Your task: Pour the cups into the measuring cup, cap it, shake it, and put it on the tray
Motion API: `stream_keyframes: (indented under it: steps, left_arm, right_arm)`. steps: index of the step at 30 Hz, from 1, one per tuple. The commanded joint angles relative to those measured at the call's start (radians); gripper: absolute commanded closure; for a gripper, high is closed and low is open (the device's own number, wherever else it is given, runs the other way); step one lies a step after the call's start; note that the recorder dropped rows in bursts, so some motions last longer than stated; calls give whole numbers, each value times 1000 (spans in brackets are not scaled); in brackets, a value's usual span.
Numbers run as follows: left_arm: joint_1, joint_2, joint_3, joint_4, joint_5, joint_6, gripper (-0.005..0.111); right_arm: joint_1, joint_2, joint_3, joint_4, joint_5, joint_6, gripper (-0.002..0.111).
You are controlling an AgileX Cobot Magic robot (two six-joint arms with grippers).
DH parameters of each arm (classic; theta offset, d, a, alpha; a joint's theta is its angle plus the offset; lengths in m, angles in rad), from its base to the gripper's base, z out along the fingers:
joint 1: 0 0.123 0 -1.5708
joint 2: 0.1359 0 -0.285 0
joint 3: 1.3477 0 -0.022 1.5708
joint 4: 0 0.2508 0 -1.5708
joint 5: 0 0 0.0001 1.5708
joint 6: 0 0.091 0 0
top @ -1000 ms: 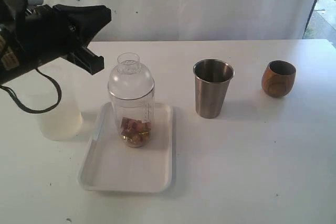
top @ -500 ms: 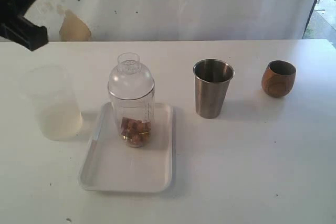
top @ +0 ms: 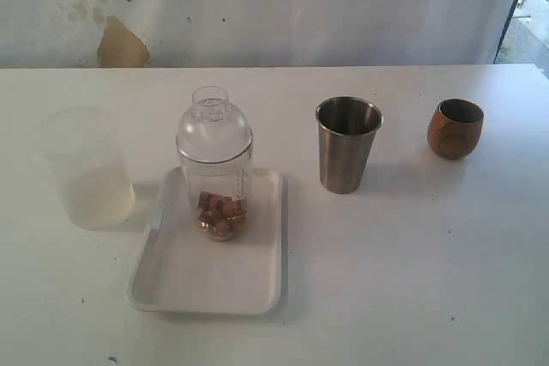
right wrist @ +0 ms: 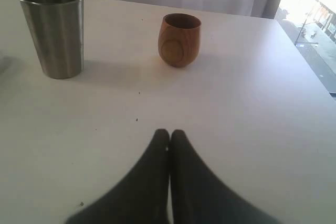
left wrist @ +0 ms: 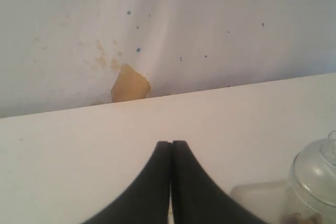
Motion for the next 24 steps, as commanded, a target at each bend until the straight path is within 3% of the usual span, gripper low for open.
stream_keyframes:
  steps: [1, 24]
  left_arm:
    - [-3, -48, -5, -88, 30, -8, 106]
    - [-5, -57, -5, -86, 28, 0, 106]
  right_arm:
    - [-6, -4, 5, 0, 0, -3, 108]
    - [-6, -4, 5, 0, 0, -3, 108]
